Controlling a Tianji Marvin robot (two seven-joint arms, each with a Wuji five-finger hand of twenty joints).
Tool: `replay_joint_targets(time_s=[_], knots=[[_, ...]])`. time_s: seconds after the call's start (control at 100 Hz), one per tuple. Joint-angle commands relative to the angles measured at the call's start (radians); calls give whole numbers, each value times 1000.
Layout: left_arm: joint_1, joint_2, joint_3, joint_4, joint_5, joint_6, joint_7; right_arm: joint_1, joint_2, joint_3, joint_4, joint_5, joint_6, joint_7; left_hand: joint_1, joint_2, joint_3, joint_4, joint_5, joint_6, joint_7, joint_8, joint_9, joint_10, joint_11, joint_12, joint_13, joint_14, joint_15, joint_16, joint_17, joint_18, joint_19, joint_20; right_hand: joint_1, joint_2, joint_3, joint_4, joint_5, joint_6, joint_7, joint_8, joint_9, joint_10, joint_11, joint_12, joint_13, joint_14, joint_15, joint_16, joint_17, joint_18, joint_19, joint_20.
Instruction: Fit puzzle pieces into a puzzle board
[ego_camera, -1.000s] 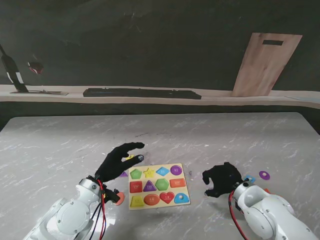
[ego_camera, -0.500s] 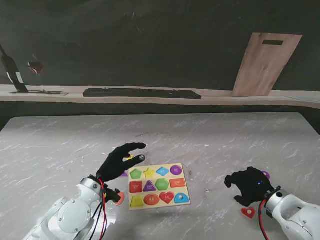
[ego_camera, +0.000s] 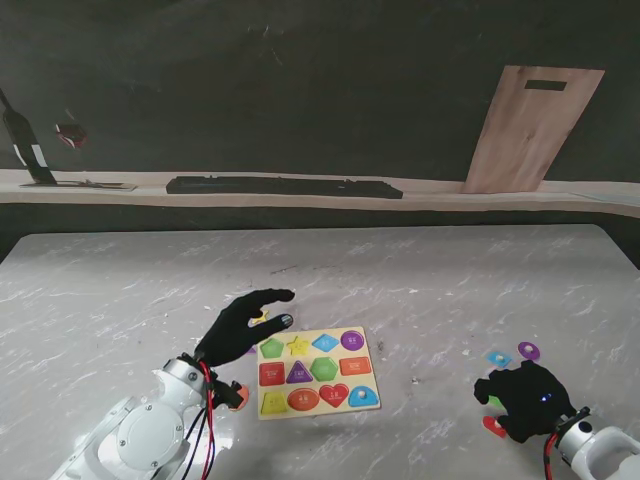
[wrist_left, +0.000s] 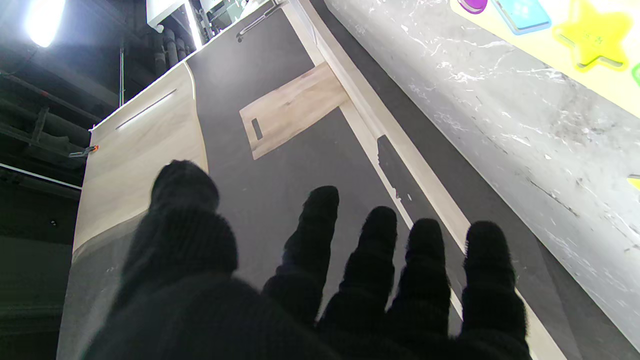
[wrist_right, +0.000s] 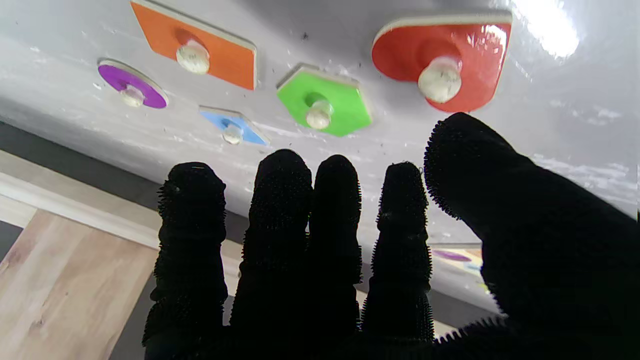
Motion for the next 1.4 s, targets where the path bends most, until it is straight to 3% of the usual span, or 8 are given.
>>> replay_joint_targets(time_s=[0.0, 0.07, 0.12, 0.36, 0.43, 0.62, 1.15, 1.39], knots=[[11, 0, 3, -10, 3, -5, 6, -17, 6, 5, 8, -19, 0, -2, 8, 20, -29, -12, 30, -30, -17, -4, 14, -22, -22, -5, 34, -19, -26, 7, -8, 9, -10, 19, 7, -39, 57, -17, 26, 5, 30, -8, -12, -29, 5, 0, 0, -20, -6, 0, -4, -10, -7, 7], [13, -1, 3, -12, 6, -4, 11, -20, 7, 8, 11, -24, 5, -8, 8, 20, -29, -12, 31, -29, -17, -4, 14, -20, -22, -5, 34, -19, -26, 7, -7, 9, -9, 19, -20, -38, 54, 6, 34, 14, 30, -6, -10, -30, 6, 7, 1, -18, -7, 1, -4, -10, -8, 8], [13, -1, 4, -13, 5, -3, 11, -20, 7, 9, 12, -24, 6, -7, 9, 19, -29, -12, 30, -29, -17, -4, 14, -21, -22, -5, 33, -20, -26, 6, -7, 10, -9, 19, -41, -35, 45, 46, 47, 17, 33, -3, -6, -30, 6, 21, 4, -13, -6, 3, -3, -7, -7, 10], [11, -1, 5, -12, 3, 1, 8, -12, 11, 3, 24, -37, 4, -25, 9, 19, -29, -12, 31, -28, -18, -4, 13, -19, -23, -5, 32, -20, -27, 6, -8, 10, -10, 18, -61, -24, 26, 45, 82, 5, 53, 5, 23, -35, 8, 30, 23, -8, 2, 6, 10, -3, -2, 15], [12, -1, 5, -14, 2, 3, 9, -11, 13, 2, 26, -43, 4, -30, 9, 19, -29, -12, 31, -28, -18, -4, 13, -19, -23, -5, 31, -20, -27, 6, -9, 9, -10, 18, -59, -36, 21, 8, 93, -4, 71, -24, 34, -37, 6, 34, 28, -8, 4, 8, 14, -2, 0, 17], [16, -2, 1, -17, 8, 0, 15, -12, 12, 0, 23, -43, 10, -21, 8, 20, -29, -12, 32, -27, -18, -4, 15, -19, -22, -5, 33, -19, -26, 7, -7, 10, -9, 19, -49, -62, 12, -47, 116, -22, 114, -73, 64, -37, 12, 39, 54, -4, 23, 15, 34, 1, 26, 31], [20, -3, -3, -23, 2, 15, 17, 0, 13, -25, 38, -38, 21, 4, 8, 23, -29, -12, 31, -28, -19, -5, 14, -22, -22, -6, 32, -20, -26, 6, -7, 9, -8, 18, -50, -60, -1, -66, 127, -36, 141, -106, 80, -37, 13, 42, 64, 0, 31, 18, 41, 5, 34, 43], [19, -3, -3, -23, 4, 18, 16, 6, 12, -35, 48, -31, 33, 12, 9, 23, -30, -13, 31, -28, -19, -5, 12, -21, -23, -6, 32, -21, -26, 6, -8, 9, -8, 18, -13, -54, -6, -102, 133, -102, 206, -147, 110, -49, 9, 15, 74, 5, 31, 17, 44, 6, 35, 46]])
